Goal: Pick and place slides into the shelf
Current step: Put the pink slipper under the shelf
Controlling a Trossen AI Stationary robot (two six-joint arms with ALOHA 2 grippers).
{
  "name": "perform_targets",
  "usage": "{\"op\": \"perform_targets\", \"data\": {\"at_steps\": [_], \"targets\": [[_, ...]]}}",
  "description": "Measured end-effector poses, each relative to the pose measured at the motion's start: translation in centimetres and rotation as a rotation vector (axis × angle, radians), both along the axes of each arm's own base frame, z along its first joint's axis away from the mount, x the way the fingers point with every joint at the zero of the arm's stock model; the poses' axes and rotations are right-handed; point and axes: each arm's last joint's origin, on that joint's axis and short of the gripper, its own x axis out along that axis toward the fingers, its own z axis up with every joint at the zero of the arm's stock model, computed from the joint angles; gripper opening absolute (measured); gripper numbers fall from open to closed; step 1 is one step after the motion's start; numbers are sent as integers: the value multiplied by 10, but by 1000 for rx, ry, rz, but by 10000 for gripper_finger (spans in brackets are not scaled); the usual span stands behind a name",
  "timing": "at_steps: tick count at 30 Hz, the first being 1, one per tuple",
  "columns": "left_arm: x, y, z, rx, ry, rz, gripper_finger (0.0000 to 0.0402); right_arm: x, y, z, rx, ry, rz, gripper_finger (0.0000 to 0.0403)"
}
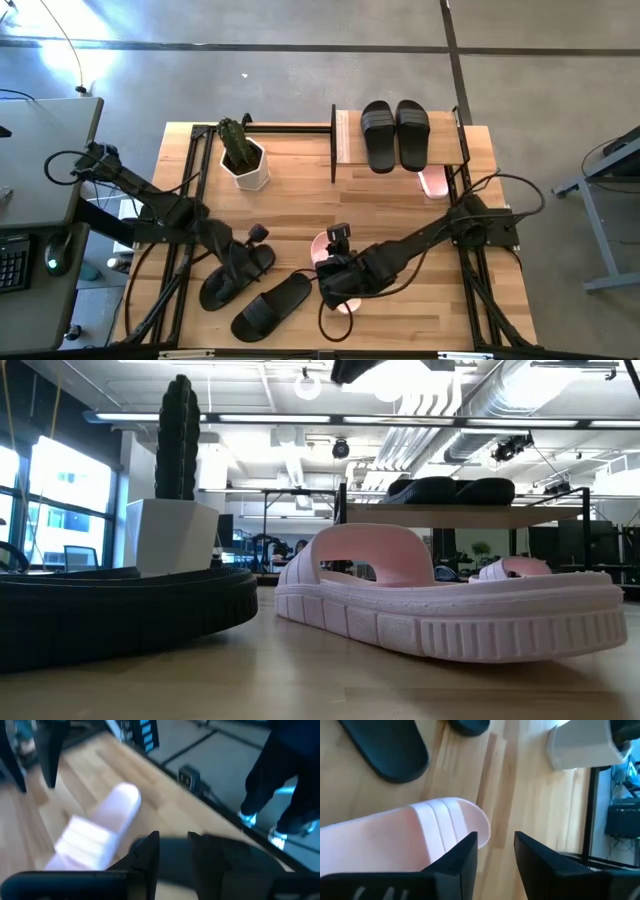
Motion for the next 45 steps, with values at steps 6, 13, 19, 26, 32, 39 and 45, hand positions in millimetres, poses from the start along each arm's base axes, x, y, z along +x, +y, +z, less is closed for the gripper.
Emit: {"op": "perform_targets", "data": {"at_steps": [6,13,19,26,32,39,45], "targets": [[-13,-14,-8,42,94,46,70,7,13,-34,-9,97,20,119],[-20,-23,-10,54,118,70,69,8,35,-68,-10,170,35,119],[-22,-20,-13,109,133,129,69,13,39,-94,-48,177,-28,119],[-25,-17,-17,153,169,174,67,22,31,-121,-117,190,-115,119],[-25,-17,-17,154,167,172,67,26,22,-131,-158,175,-178,119],[-25,-17,-17,155,168,173,67,33,8,-131,-161,173,-217,114],[-25,-17,-17,156,170,173,67,36,0,-132,-130,161,-276,47]]}}
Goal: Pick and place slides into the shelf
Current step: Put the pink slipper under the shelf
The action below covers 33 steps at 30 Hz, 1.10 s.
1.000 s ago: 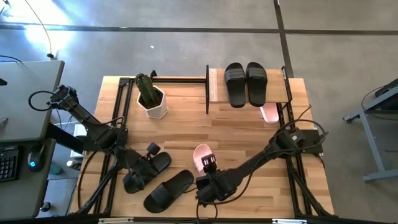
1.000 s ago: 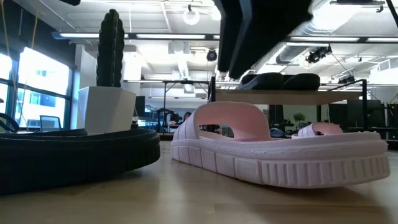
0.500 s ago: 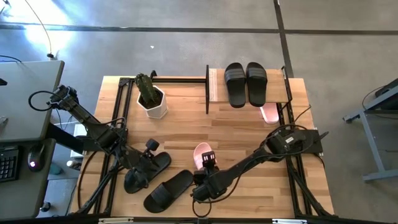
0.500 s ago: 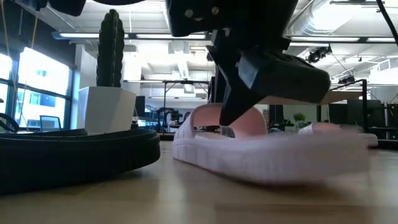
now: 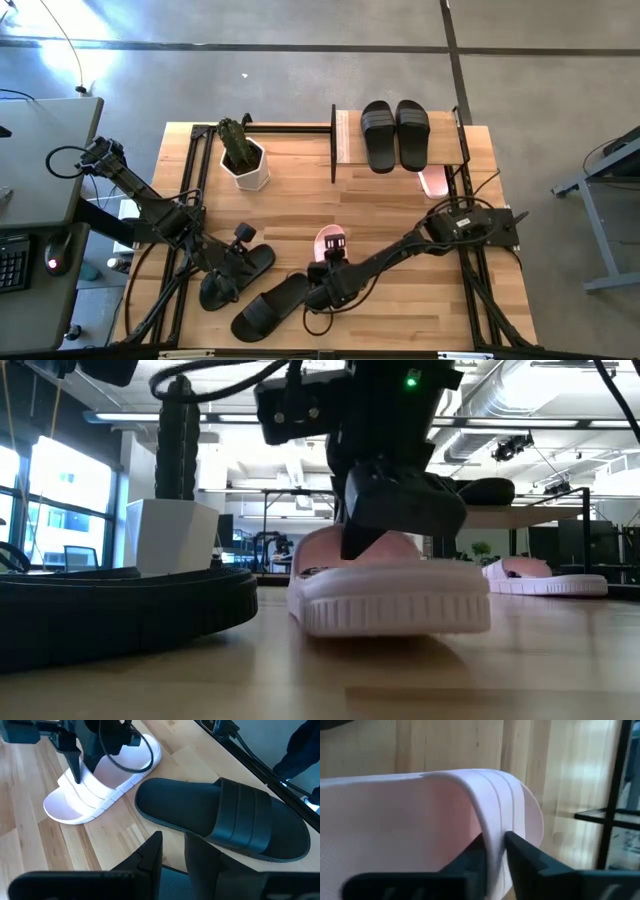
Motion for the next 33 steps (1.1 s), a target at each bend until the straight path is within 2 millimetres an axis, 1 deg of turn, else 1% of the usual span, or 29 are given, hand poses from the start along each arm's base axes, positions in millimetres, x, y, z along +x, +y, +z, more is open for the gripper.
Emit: {"op": "perform_targets", "data": {"at_steps": [2,3,6,9,13,15,18,23,27,30,33], "targets": [[0,0,0,0,0,0,67,1,-3,0,23,3,-21,17],[0,0,0,0,0,0,67,1,-4,0,30,2,-32,9],[0,0,0,0,1,1,67,0,-6,1,1,-27,-69,10],[0,0,0,1,1,1,67,-5,-9,5,-53,-25,-101,4],[0,0,0,1,1,1,67,-14,-13,22,-80,-52,-169,2],[0,0,0,1,0,1,67,-22,-15,35,-100,-63,-195,2],[0,0,0,9,-2,-6,67,-35,-17,63,-124,-133,-242,1],[0,0,0,16,-10,-4,67,-54,-21,116,-69,-292,-249,1],[1,0,1,18,-16,0,67,-77,-30,152,-16,-365,-255,1],[1,0,1,19,-17,0,67,-96,-39,172,12,-398,-252,1],[1,0,1,19,-18,0,67,-116,-48,186,58,-389,-245,0]]}}
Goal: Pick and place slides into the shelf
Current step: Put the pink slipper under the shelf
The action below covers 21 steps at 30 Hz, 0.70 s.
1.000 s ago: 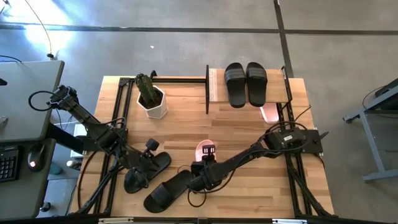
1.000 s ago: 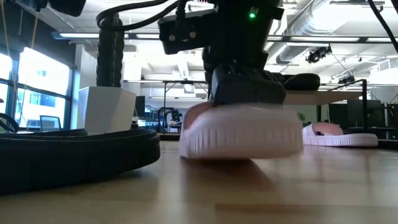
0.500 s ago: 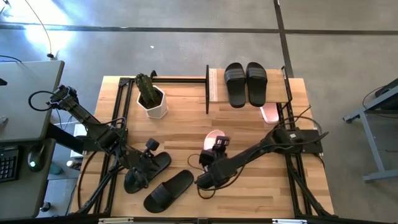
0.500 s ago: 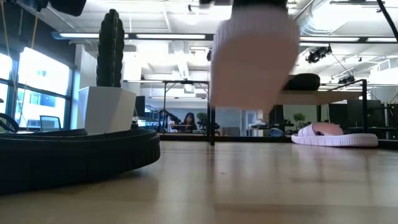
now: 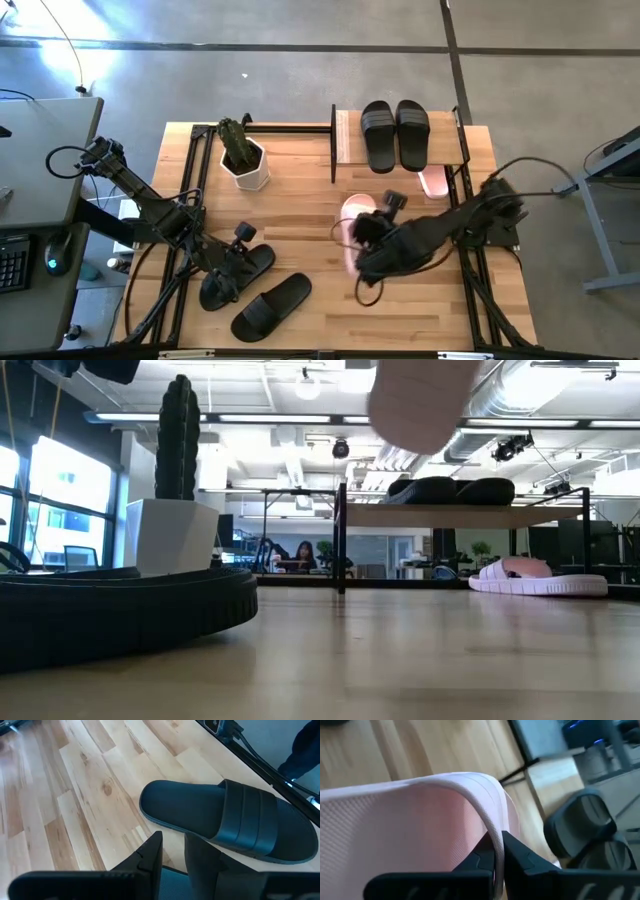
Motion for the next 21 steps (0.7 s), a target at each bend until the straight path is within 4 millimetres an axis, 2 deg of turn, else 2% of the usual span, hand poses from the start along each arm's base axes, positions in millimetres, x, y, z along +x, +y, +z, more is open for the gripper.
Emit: {"op": "perform_targets", "data": {"at_steps": [4,9,13,16,21], "targets": [[0,1,0,16,-10,18,67,-28,-12,4,100,31,-16,0],[0,1,0,34,-19,35,67,-65,-18,-17,237,81,-122,0],[1,2,0,64,-31,34,67,-91,-9,-53,228,129,-189,0],[1,3,1,85,-40,44,67,-99,-4,-85,148,68,-191,0],[1,3,1,106,-51,56,67,-104,-21,-137,60,75,-221,0]]}}
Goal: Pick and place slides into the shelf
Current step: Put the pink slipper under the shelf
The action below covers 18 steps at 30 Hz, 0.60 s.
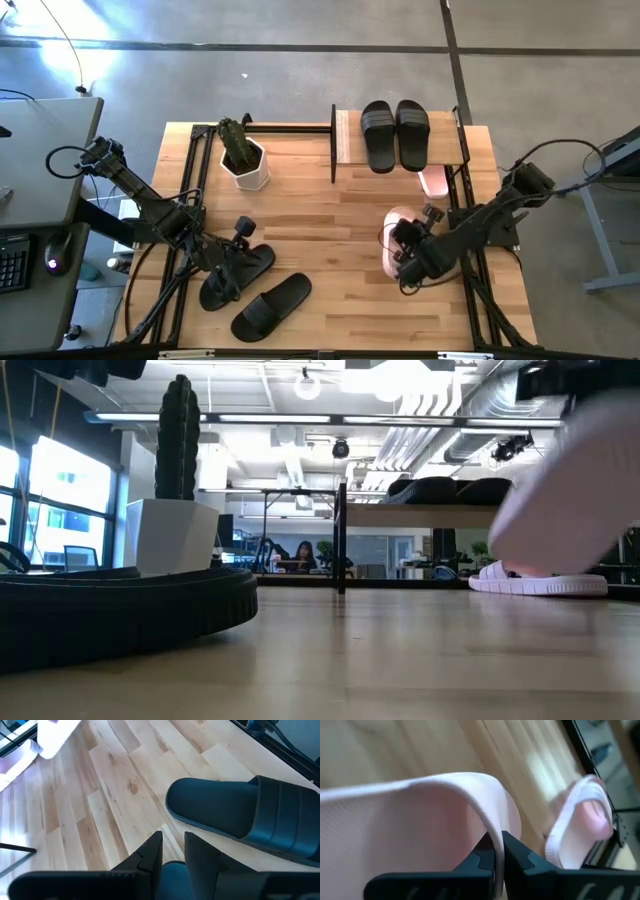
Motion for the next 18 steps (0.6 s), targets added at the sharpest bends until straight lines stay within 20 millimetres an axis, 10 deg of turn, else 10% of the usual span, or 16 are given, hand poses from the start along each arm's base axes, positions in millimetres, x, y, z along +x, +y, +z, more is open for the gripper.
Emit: {"op": "perform_targets", "data": {"at_steps": [18], "targets": [[4,7,1,31,-42,114,67,4,-85,-66,-223,139,-6,0]]}}
